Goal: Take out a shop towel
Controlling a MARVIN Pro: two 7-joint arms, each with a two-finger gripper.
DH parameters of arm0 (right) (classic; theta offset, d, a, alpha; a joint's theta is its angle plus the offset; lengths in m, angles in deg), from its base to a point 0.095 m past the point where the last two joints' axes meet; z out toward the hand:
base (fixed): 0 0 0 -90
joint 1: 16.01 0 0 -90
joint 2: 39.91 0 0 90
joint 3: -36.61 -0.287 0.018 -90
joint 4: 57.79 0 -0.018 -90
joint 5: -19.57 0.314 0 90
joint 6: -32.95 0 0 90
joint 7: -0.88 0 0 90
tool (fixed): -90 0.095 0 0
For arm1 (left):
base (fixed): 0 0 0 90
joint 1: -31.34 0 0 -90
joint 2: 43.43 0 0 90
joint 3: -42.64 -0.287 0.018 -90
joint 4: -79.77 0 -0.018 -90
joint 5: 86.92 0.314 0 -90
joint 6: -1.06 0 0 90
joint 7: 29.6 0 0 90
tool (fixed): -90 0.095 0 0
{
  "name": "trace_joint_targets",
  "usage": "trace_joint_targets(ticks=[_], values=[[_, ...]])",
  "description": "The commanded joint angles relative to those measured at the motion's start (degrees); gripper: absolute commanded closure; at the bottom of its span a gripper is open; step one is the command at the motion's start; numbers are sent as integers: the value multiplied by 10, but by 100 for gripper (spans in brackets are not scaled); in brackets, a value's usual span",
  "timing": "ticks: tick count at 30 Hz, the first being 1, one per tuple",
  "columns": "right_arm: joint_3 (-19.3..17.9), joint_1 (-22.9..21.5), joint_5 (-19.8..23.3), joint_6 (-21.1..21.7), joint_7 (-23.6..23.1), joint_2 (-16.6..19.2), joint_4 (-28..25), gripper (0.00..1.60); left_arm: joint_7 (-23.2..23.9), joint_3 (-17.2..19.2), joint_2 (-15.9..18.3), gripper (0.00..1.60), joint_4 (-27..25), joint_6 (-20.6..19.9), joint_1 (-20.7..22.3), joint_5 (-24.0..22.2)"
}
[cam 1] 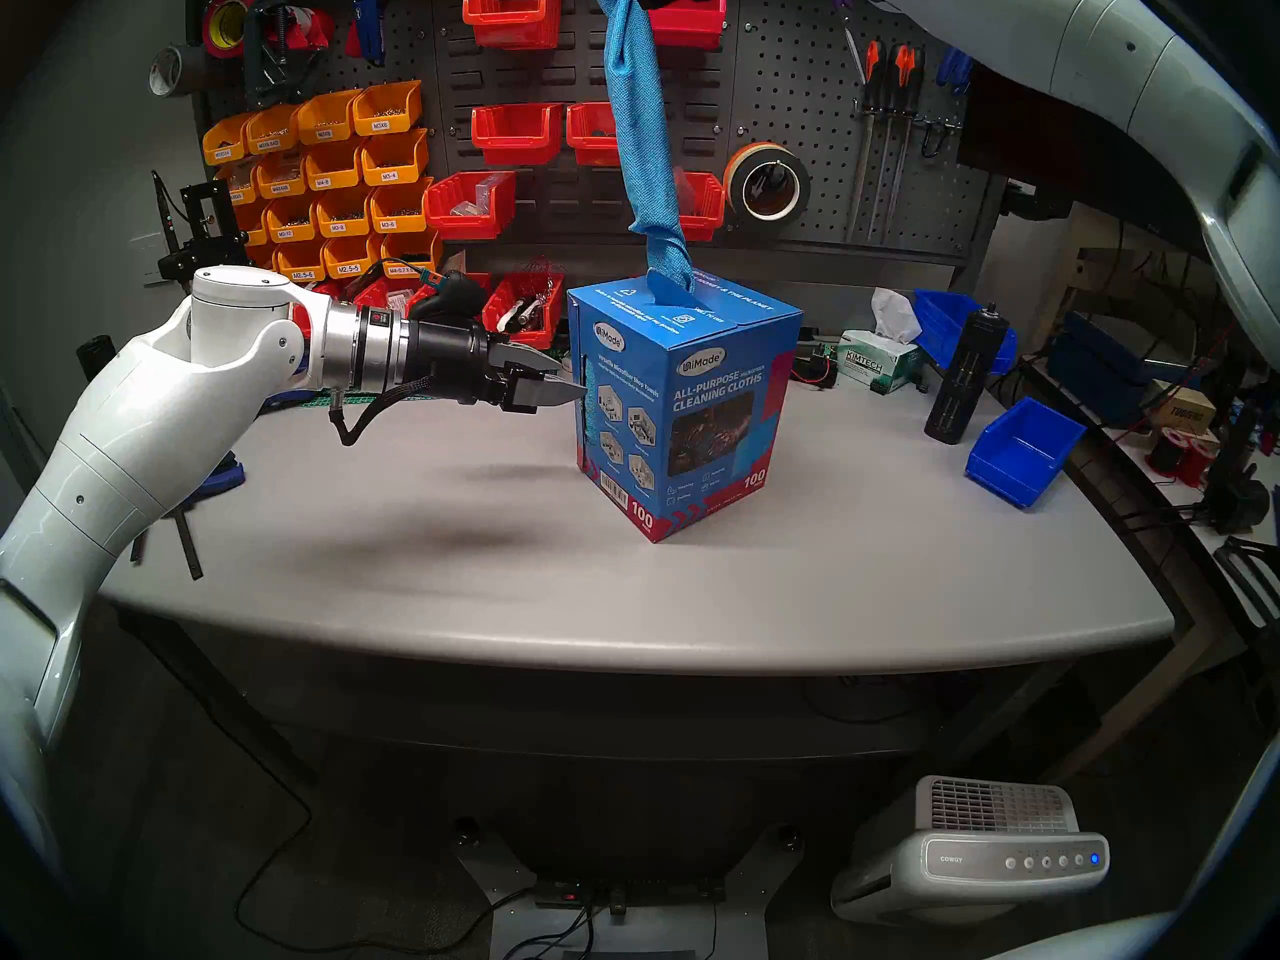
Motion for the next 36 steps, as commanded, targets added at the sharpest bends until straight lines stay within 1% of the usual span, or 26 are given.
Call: trace_joint_targets(ticks=[1, 10, 26, 36], values=[[-18, -27, 1, -6, 5, 1, 4, 160, -1, 24, -16, 0, 5, 13, 51, 4], [-18, -27, 0, -7, 5, 1, 4, 160, -1, 26, -31, 0, 12, 19, 69, 9], [-19, -27, 0, -7, 5, 1, 4, 160, 0, 32, -36, 0, 22, 30, 83, 17], [-19, -27, 0, -6, 4, 1, 4, 160, -5, 41, -53, 0, 32, 38, 109, 22]])
